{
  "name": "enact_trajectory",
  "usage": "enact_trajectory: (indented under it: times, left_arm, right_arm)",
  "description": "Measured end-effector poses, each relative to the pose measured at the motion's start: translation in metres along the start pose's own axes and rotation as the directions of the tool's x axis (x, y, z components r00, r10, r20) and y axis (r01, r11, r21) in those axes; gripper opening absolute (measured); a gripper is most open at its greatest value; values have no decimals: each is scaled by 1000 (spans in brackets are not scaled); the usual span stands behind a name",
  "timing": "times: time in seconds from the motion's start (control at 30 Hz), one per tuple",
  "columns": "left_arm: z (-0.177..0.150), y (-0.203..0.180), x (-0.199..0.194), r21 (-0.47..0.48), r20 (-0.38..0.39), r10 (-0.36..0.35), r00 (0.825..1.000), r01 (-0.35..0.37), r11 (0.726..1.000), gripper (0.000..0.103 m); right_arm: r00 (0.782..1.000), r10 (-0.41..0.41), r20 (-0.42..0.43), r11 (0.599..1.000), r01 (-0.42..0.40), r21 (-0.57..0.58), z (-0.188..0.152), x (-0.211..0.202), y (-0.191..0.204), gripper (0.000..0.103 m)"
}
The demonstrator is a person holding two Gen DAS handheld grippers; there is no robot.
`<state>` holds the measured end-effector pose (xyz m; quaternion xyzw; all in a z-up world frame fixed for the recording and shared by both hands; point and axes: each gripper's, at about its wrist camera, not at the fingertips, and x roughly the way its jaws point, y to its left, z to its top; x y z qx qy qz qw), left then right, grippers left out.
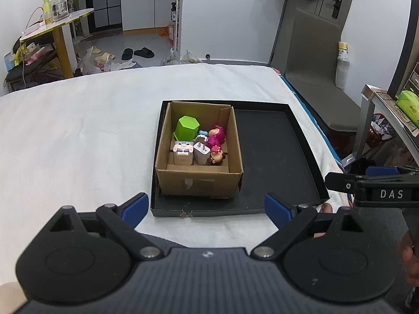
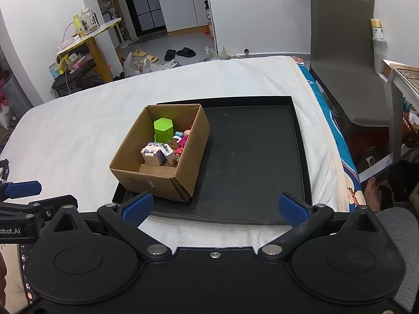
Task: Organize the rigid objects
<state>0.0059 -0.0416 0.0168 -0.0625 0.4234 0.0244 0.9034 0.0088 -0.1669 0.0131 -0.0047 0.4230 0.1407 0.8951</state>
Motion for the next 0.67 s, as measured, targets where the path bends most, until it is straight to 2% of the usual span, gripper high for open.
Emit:
enact_trajectory:
  times: [0.67]
  left_arm:
    - [0,-3,-1,10,8,10,1000,-10,1000,94]
  right_arm:
    - [1000,9,-2,1000,-9,4,1,2,-2,103]
